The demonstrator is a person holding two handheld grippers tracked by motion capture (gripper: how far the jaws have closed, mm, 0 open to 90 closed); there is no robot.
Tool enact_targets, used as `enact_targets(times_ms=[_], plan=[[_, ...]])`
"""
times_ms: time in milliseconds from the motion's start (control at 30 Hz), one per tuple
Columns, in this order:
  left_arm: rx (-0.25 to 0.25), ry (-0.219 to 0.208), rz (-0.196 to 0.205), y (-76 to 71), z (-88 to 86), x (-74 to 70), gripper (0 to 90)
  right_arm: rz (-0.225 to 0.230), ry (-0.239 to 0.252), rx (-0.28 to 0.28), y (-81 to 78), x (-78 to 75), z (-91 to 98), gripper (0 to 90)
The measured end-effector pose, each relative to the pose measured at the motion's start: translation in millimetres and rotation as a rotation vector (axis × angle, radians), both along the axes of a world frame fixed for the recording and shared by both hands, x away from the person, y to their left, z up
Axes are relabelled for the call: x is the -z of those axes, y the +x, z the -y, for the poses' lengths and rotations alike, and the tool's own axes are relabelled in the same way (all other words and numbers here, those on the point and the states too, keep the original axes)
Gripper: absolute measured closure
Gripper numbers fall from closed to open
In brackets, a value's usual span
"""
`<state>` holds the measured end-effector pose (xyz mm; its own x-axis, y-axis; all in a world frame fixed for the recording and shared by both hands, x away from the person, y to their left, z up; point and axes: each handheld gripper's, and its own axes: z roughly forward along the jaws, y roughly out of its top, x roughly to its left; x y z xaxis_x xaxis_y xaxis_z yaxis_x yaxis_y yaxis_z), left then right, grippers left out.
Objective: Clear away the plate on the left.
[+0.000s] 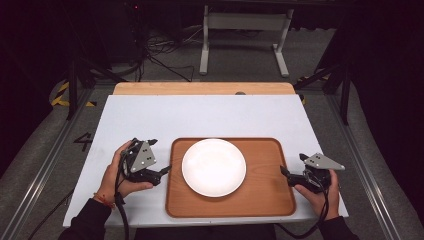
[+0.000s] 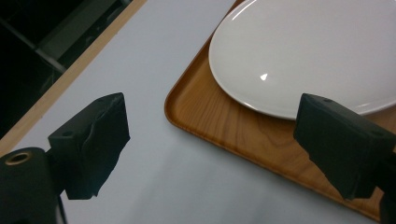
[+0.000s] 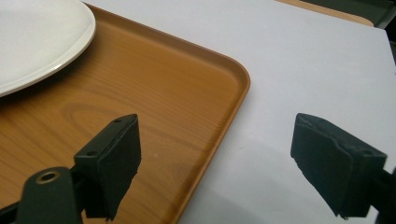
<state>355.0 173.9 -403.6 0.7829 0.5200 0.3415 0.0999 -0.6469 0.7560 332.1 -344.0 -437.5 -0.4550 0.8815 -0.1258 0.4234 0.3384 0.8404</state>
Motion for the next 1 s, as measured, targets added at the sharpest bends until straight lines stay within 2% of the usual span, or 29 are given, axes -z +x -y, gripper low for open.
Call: enact_targets(times_ms=[433, 867, 967, 1000], plan=[[-0.080, -0.018, -0.026, -3.4, -38.1, 7.5, 10.8, -0.004, -0.004, -0.001, 0.1, 0.6, -0.6, 16.6], [-0.156, -0.009, -0.050, -13.0, -72.2, 20.4, 10.5, -0.008, -0.002, -0.002, 1.0, 1.4, 0.0, 16.5], [-0.166, -0.030, -0.073, -15.1, -80.9, 26.1, 10.5, -0.011, -0.003, -0.004, 1.1, 1.8, 0.0, 16.3], [-0.169, -0.022, -0.078, -15.3, -82.5, 28.5, 10.5, -0.011, -0.003, -0.004, 1.2, 1.9, 0.1, 16.3]])
